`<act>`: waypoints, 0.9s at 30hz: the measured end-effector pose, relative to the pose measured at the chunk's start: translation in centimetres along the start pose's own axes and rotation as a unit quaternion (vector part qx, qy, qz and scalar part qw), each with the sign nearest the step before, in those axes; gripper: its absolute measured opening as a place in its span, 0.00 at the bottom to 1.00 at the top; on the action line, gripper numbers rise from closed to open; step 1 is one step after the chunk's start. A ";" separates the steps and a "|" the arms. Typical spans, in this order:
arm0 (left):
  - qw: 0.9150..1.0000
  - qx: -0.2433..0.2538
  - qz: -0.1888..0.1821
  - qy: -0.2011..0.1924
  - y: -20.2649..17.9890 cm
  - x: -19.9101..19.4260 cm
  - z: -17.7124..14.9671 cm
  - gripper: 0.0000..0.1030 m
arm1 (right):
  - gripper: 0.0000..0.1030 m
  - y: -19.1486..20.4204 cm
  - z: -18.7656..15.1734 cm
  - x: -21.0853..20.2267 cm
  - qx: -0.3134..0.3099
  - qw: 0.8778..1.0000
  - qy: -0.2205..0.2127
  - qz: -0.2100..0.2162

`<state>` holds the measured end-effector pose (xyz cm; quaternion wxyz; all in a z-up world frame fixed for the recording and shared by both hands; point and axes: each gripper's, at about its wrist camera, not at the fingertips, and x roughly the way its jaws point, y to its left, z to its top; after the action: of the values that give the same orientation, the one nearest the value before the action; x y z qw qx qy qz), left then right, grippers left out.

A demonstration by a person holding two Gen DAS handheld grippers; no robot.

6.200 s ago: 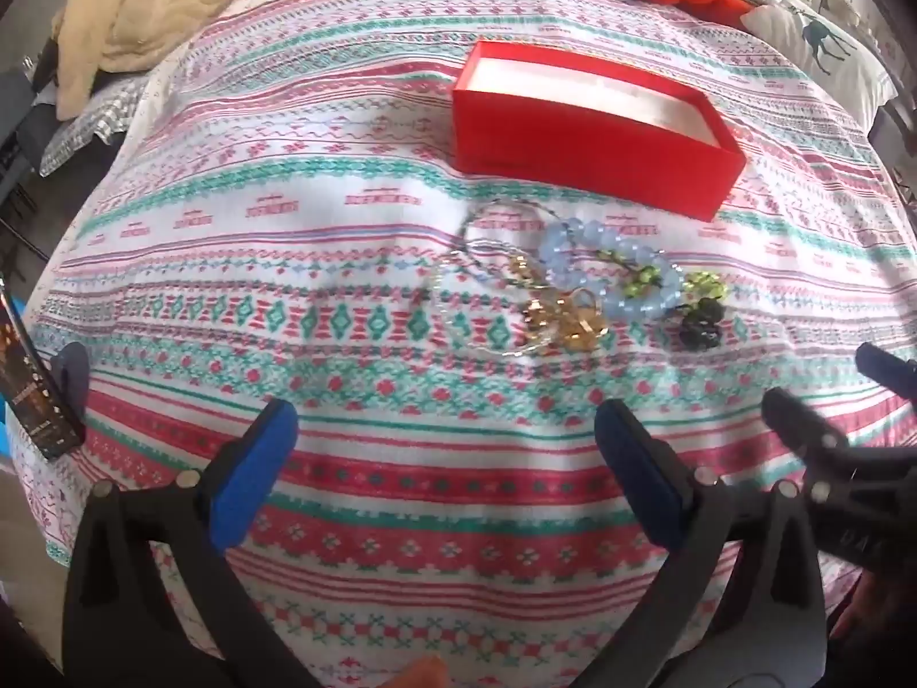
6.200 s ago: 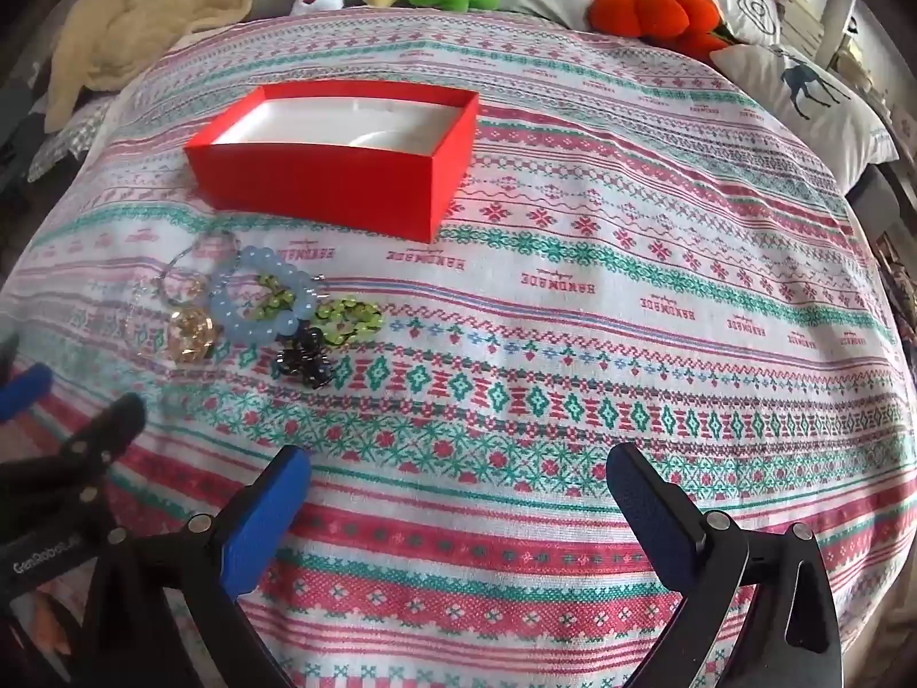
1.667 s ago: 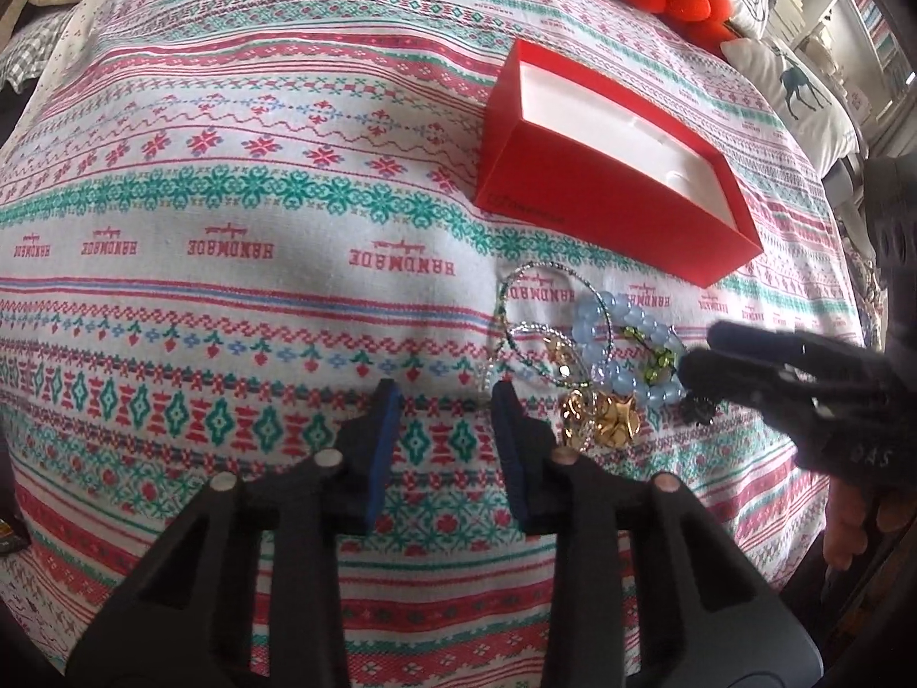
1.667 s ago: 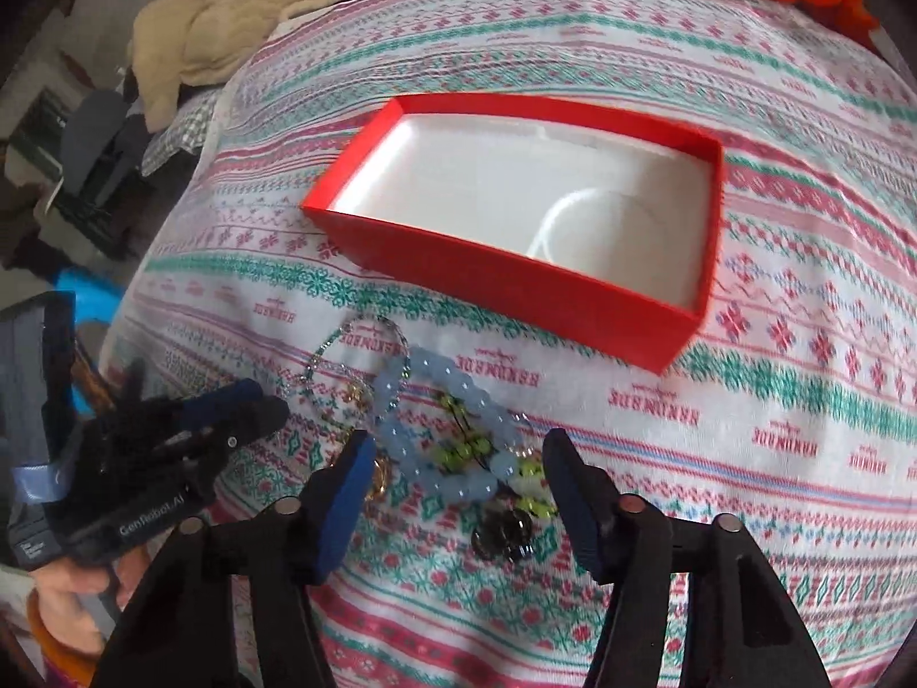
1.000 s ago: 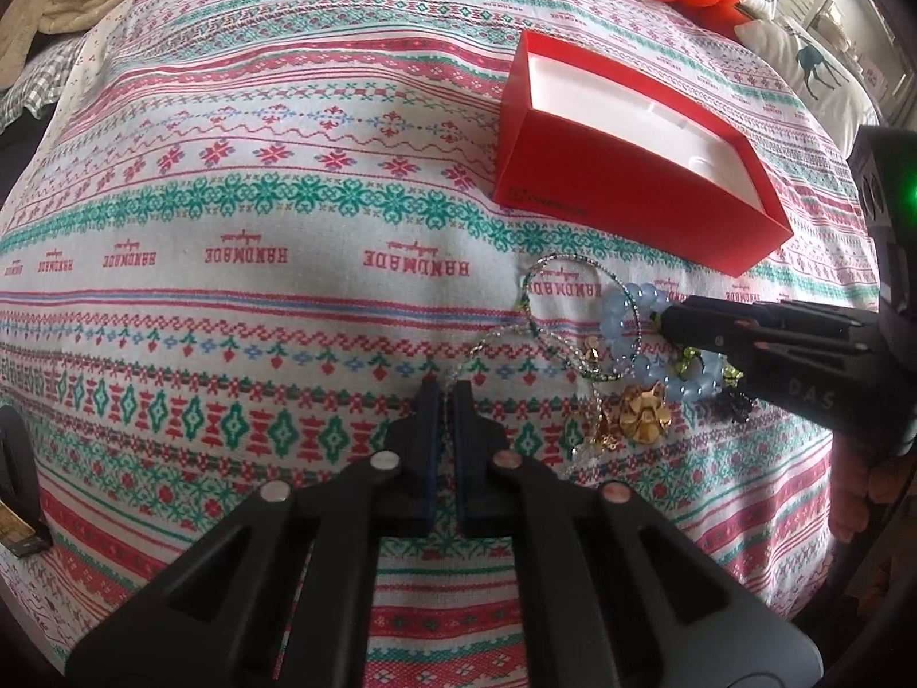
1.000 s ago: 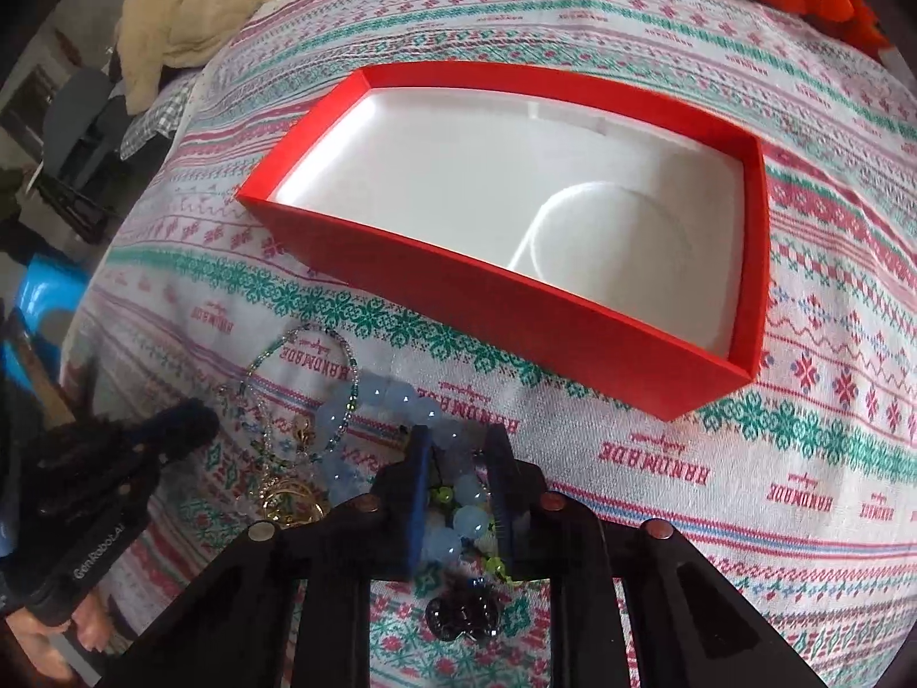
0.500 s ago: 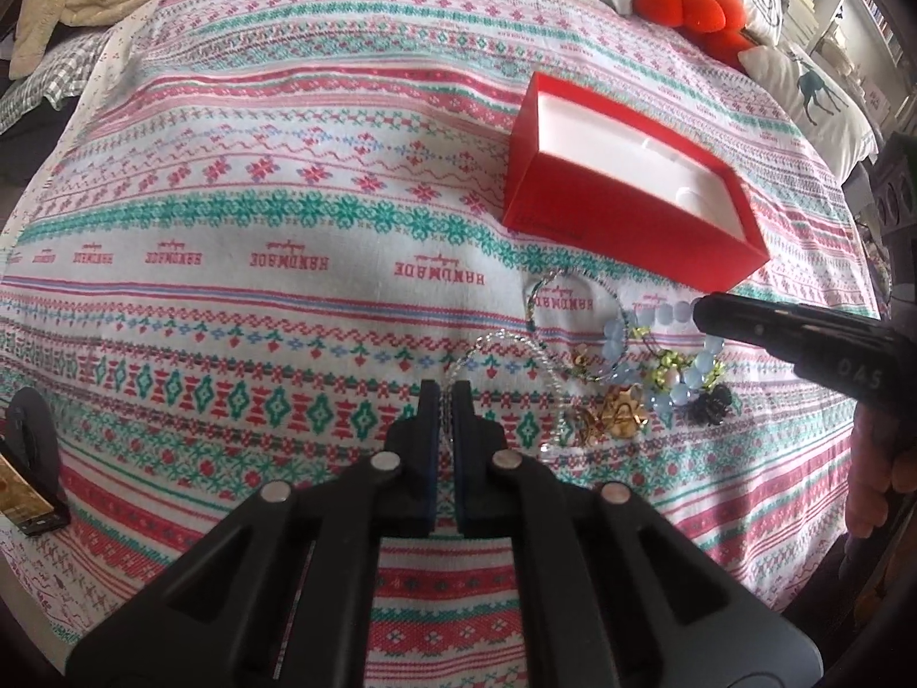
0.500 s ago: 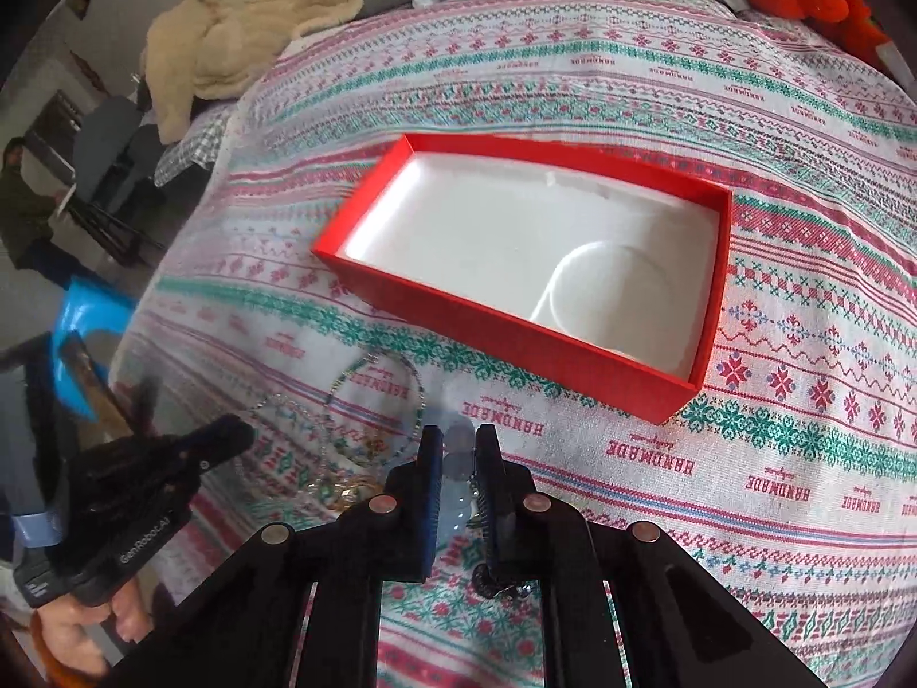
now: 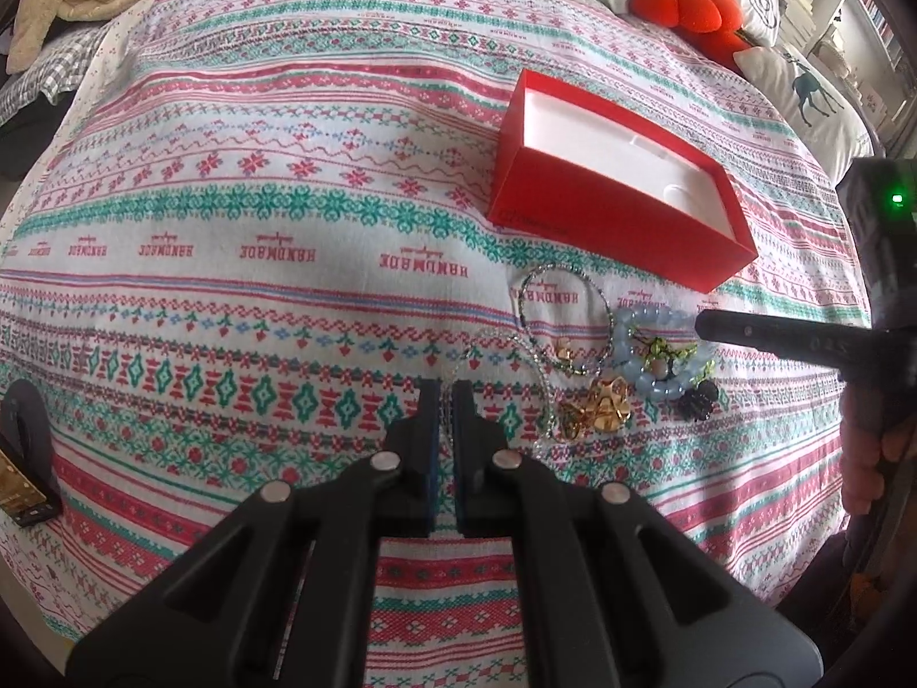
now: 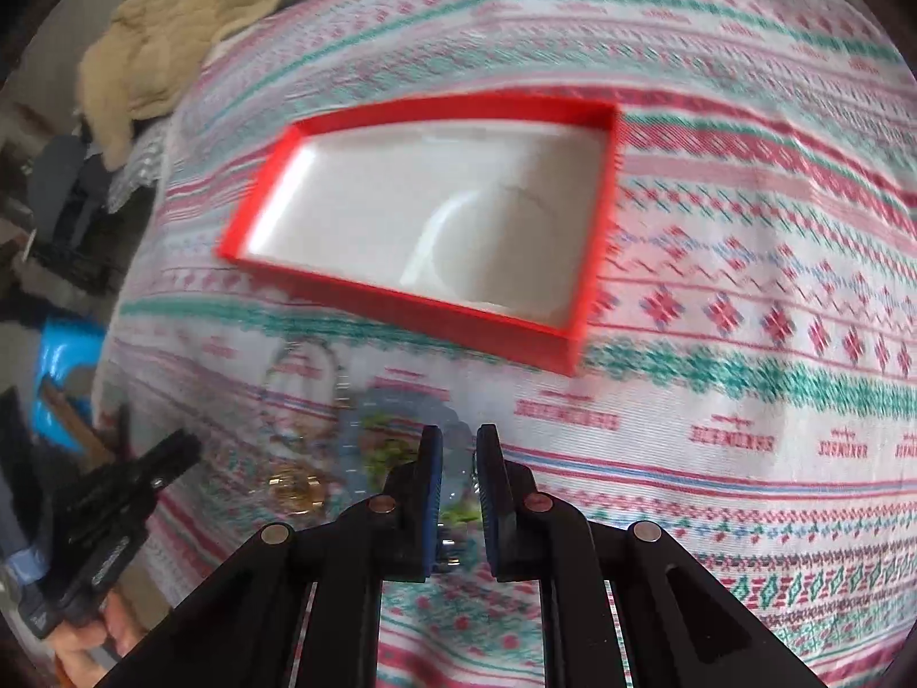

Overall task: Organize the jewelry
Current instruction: 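Carry both bracelets into the red box, lowering them onto the white lining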

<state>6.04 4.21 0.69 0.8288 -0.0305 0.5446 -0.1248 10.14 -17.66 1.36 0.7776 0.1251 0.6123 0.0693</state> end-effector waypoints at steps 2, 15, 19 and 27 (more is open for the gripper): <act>1.000 -0.001 0.001 0.001 0.0 0.1 0.0 0.05 | 0.15 -1.1 0.1 0.4 0.020 1.000 0.012 -0.005; 1.000 -0.006 0.006 0.008 0.3 0.9 -0.1 0.05 | 0.21 0.7 0.5 1.0 -0.022 1.000 -0.001 0.020; 1.000 -0.012 0.011 0.012 0.6 1.4 -0.2 0.05 | 0.20 2.4 -0.1 2.7 -0.070 0.997 -0.006 -0.014; 1.000 -0.017 0.013 0.005 0.7 1.0 -0.3 0.05 | 0.11 4.5 -0.8 1.8 -0.107 0.993 -0.034 -0.036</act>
<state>6.22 4.63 -0.46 0.8268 -0.0367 0.5513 -0.1054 9.99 -12.77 0.74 0.8087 0.0209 0.5789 0.1019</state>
